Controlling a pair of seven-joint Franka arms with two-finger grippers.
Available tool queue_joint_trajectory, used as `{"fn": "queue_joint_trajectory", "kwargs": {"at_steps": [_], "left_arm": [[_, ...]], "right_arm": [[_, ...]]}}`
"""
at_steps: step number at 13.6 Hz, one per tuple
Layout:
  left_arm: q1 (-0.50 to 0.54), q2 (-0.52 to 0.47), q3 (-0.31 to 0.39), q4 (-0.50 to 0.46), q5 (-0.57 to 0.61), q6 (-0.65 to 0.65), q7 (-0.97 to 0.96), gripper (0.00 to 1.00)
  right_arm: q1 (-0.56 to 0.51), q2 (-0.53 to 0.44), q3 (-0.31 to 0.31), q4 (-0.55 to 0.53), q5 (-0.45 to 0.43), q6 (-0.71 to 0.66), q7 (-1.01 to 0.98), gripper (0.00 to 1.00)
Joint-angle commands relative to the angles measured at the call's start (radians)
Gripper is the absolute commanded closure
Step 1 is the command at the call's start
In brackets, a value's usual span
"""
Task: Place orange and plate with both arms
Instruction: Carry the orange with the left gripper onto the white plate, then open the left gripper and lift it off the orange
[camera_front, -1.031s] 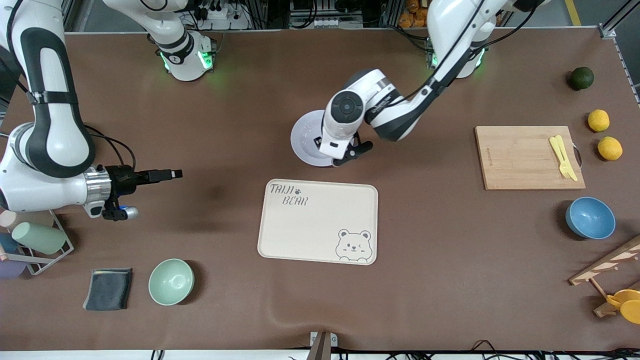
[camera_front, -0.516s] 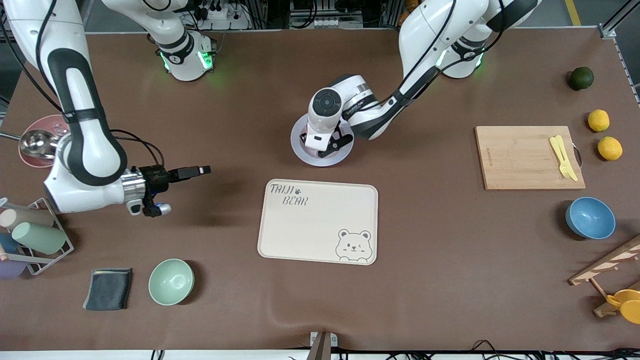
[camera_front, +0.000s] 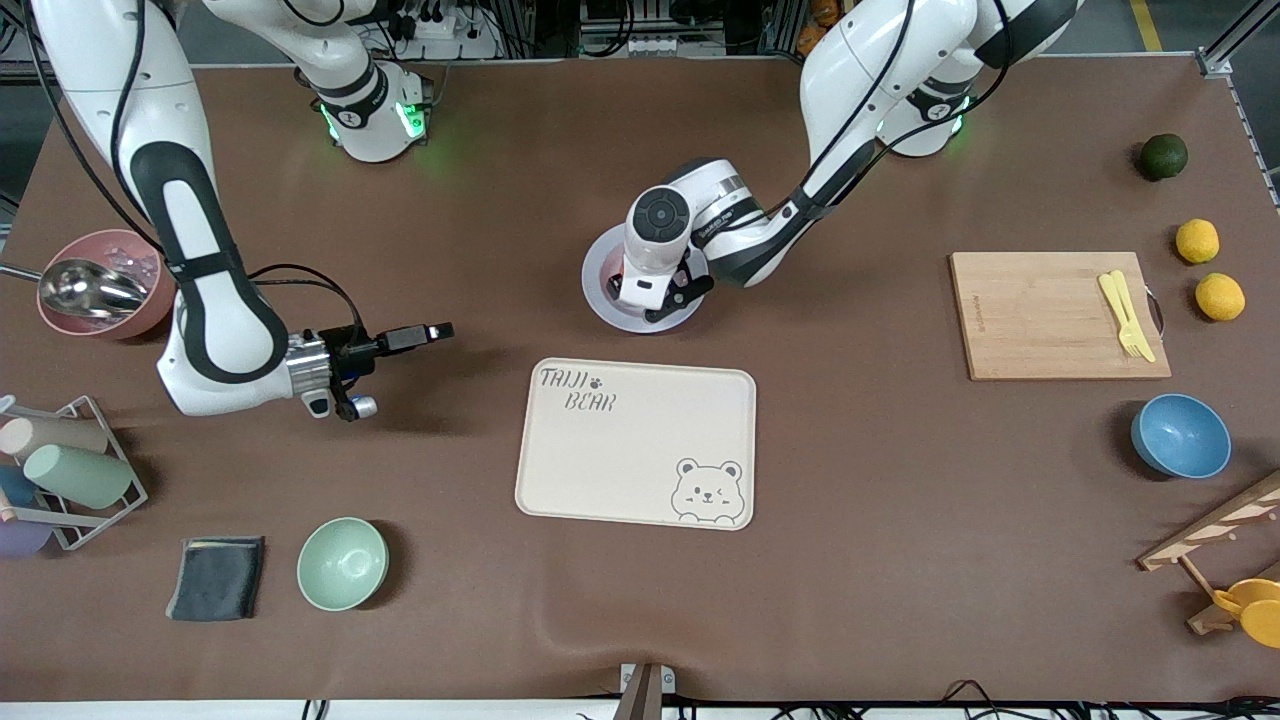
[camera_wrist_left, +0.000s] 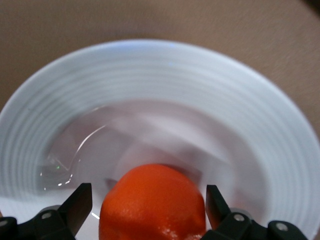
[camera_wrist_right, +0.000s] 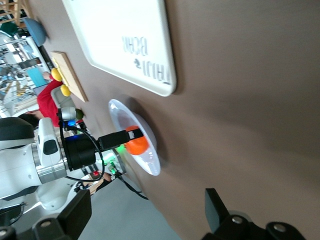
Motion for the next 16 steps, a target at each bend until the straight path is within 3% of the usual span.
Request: {"fn": "queue_joint_trajectory", "kwargs": {"at_steps": [1, 4, 7, 11, 12, 14, 16], "left_arm": [[0.004, -0.100, -0.001, -0.006, 0.023, -0.058, -0.028, 0.00], [0.029, -0.242, -0.001, 0.004, 0.025, -0.140, -0.033, 0.00], [0.134, -0.361, -0.001, 0.014, 0.025, -0.185, 0.033, 0.00], [0.264, -0.393, -0.001, 0.143, 0.025, -0.306, 0.188, 0.00], [0.290, -0.393, 0.001, 0.180, 0.026, -0.354, 0.244, 0.00], [0.365, -0.395, -0.001, 0.246, 0.026, -0.432, 0.402, 0.00], [0.431, -0.412, -0.001, 0.280, 0.026, -0.477, 0.540, 0.00]], "right_arm": [[0.060, -0.014, -0.006, -0.043, 0.102, 0.015, -0.014, 0.00], [0.123, -0.022, -0.004, -0.086, 0.152, 0.125, -0.075, 0.00], [0.166, -0.020, -0.004, -0.132, 0.244, 0.155, -0.156, 0.00], [0.269, -0.020, -0.004, -0.165, 0.276, 0.268, -0.201, 0.00], [0.270, -0.020, -0.004, -0.175, 0.284, 0.268, -0.210, 0.02], [0.310, -0.020, -0.004, -0.192, 0.317, 0.281, -0.238, 0.19], [0.355, -0.023, -0.003, -0.220, 0.371, 0.328, -0.268, 0.23]]}}
